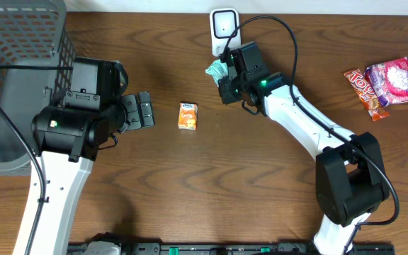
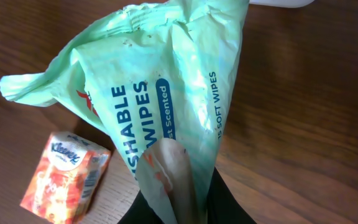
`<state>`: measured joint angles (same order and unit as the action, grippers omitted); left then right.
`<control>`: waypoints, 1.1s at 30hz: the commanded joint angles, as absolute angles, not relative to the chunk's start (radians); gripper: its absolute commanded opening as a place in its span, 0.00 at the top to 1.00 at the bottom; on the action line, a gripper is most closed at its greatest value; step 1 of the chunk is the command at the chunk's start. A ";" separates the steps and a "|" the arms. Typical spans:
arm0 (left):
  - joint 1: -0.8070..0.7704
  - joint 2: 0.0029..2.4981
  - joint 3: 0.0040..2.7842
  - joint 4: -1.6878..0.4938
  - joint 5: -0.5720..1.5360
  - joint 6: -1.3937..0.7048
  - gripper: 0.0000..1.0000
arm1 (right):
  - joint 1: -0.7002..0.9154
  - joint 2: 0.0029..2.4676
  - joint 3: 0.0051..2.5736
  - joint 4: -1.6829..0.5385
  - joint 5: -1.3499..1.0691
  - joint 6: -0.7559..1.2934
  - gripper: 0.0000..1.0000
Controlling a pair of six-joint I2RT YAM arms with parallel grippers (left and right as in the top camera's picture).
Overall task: Scan the item barcode
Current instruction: 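Carry the wipes pack back toward the scanner face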
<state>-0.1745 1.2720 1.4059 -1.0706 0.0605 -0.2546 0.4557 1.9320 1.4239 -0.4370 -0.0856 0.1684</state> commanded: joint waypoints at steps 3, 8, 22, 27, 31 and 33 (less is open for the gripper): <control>-0.173 1.274 1.404 -1.073 0.047 -0.249 0.02 | 0.463 1.921 1.445 -0.500 -0.057 0.141 0.99; -0.173 1.274 1.404 -1.073 0.047 -0.249 0.02 | 0.464 1.921 1.436 -0.532 -0.013 0.141 0.98; -0.173 1.274 1.404 -1.073 0.047 -0.249 0.02 | 0.464 1.921 1.542 -0.653 0.183 0.043 0.99; -0.173 1.274 1.404 -1.073 0.047 -0.249 0.02 | 0.456 1.921 1.643 -0.637 0.208 0.050 0.99; -0.173 1.274 1.404 -1.073 0.047 -0.249 0.02 | 0.439 1.927 1.676 -0.577 0.150 0.055 0.99; -0.173 1.274 1.404 -1.073 0.047 -0.249 0.02 | 0.432 1.941 1.702 -0.556 0.118 0.055 0.99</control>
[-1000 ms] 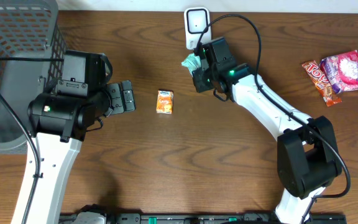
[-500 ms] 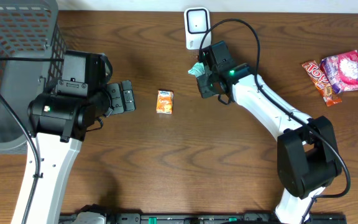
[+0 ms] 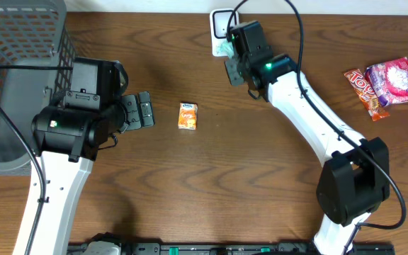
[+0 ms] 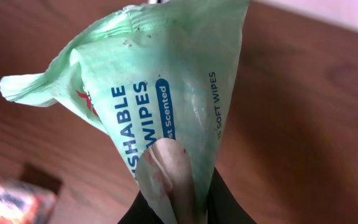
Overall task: Scan the item barcode
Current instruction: 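Carry the wipes pack back toward the scanner face, then hold the wipes pack against the scanner face with the right gripper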
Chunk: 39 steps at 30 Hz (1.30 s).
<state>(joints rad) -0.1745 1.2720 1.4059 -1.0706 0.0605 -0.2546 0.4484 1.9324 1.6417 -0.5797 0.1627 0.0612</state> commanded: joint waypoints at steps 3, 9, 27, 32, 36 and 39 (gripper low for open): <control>-0.173 1.274 1.404 -1.073 0.047 -0.249 0.02 | 0.419 1.993 1.796 -0.569 0.093 0.056 0.99; -0.173 1.274 1.404 -1.073 0.047 -0.249 0.02 | 0.413 2.153 2.040 -0.606 0.093 0.054 0.99; -0.173 1.274 1.404 -1.073 0.047 -0.249 0.02 | 0.403 2.411 2.225 -0.430 0.282 0.043 0.99; -0.173 1.274 1.404 -1.073 0.047 -0.249 0.02 | 0.390 2.435 2.225 -0.404 0.278 0.067 0.99; -0.173 1.274 1.404 -1.073 0.047 -0.249 0.02 | 0.387 2.460 2.225 -0.397 0.229 0.074 0.99; -0.173 1.274 1.404 -1.073 0.047 -0.249 0.02 | 0.387 2.477 2.225 -0.384 0.227 0.093 0.99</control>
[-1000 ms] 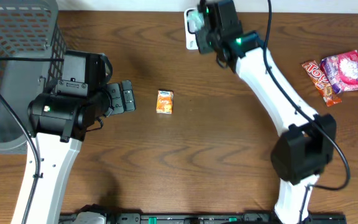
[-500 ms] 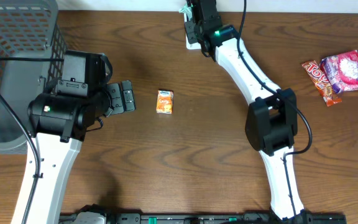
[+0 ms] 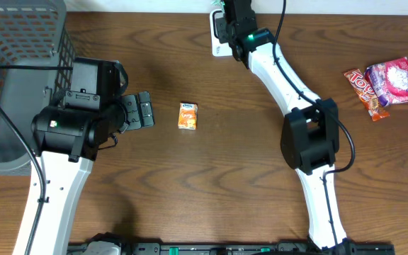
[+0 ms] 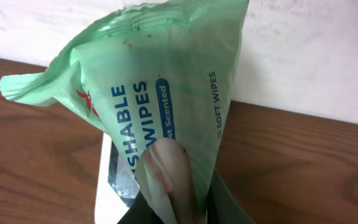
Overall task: Scan the item barcode
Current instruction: 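Hold the wipes pack against the scanner face with the right gripper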
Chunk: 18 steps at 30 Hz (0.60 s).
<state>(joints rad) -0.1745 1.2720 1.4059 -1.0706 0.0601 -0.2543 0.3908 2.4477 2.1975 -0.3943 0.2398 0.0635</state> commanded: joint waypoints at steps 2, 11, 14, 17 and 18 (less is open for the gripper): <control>-0.173 1.274 1.404 -1.073 0.047 -0.249 0.02 | 0.385 2.484 2.225 -0.375 0.226 0.112 0.99; -0.173 1.274 1.404 -1.073 0.047 -0.249 0.02 | 0.379 2.489 2.225 -0.370 0.226 0.112 0.99; -0.173 1.274 1.404 -1.073 0.047 -0.249 0.02 | 0.377 2.489 2.225 -0.377 0.226 0.112 0.99; -0.173 1.274 1.404 -1.073 0.047 -0.249 0.02 | 0.378 2.490 2.224 -0.377 0.207 0.110 0.99; -0.173 1.274 1.404 -1.073 0.047 -0.249 0.02 | 0.381 2.490 2.224 -0.377 0.178 0.103 0.99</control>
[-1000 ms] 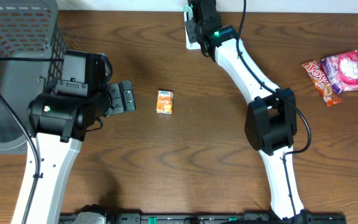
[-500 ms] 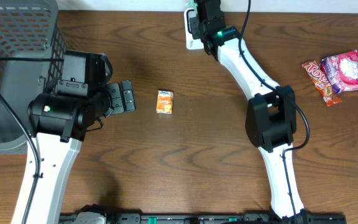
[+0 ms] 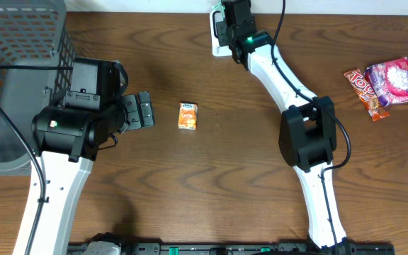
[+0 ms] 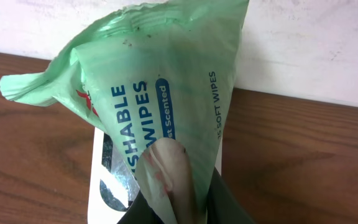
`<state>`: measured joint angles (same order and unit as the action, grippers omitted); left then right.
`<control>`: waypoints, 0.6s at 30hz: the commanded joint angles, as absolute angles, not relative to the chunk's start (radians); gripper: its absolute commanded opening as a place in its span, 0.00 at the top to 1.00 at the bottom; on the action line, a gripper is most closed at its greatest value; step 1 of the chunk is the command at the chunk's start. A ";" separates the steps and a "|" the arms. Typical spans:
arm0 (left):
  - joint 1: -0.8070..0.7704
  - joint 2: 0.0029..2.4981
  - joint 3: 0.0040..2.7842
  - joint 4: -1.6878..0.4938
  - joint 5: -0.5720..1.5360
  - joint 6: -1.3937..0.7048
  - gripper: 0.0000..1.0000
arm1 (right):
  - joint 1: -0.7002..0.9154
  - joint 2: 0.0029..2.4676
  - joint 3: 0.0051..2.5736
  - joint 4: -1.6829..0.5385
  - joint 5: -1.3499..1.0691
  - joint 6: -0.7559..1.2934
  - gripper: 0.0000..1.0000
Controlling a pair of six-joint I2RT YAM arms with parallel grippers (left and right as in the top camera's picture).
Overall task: Scan the item barcode
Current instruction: 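Hold the wipes pack against the scanner face with the right gripper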
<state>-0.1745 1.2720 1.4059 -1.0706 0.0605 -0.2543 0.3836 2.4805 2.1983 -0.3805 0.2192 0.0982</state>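
Observation:
A mint-green pack of flushable wipes (image 4: 166,93) fills the right wrist view, pinched at its lower end by my right gripper (image 4: 179,205), which is shut on it. Behind the pack stands the white barcode scanner (image 4: 107,180) with its dark window, directly under the pack. In the overhead view my right gripper (image 3: 230,20) sits at the scanner (image 3: 217,44) on the far edge of the table; the pack is mostly hidden there. My left gripper (image 3: 144,110) hovers open at the left, holding nothing.
A small orange tissue pack (image 3: 188,115) lies mid-table. A grey mesh basket (image 3: 20,64) stands at the far left. Red and pink snack packets (image 3: 387,83) lie at the right. A pale wall (image 4: 303,43) rises just behind the scanner.
My right gripper with the wipes pack has shifted slightly over the scanner; more of the scanner's face and window shows under the pack. The left arm has not moved.
My right gripper held the wipes pack low over the table near the orange tissue pack and in front of the scanner. Then it was higher and closer to the scanner. After that it was at the scanner by the wall, and it remains there now.

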 commanded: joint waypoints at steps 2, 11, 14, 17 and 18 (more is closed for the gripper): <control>-0.173 1.274 1.404 -1.073 0.047 -0.249 0.02 | 0.384 2.490 2.224 -0.377 0.170 0.096 0.99; -0.173 1.274 1.404 -1.073 0.047 -0.249 0.02 | 0.387 2.498 2.224 -0.394 0.170 0.095 0.99; -0.173 1.274 1.404 -1.073 0.047 -0.249 0.02 | 0.387 2.506 2.224 -0.405 0.170 0.096 0.99; -0.173 1.274 1.404 -1.073 0.047 -0.249 0.02 | 0.387 2.516 2.224 -0.408 0.170 0.096 0.99; -0.173 1.274 1.404 -1.073 0.047 -0.249 0.02 | 0.387 2.519 2.224 -0.408 0.171 0.096 0.99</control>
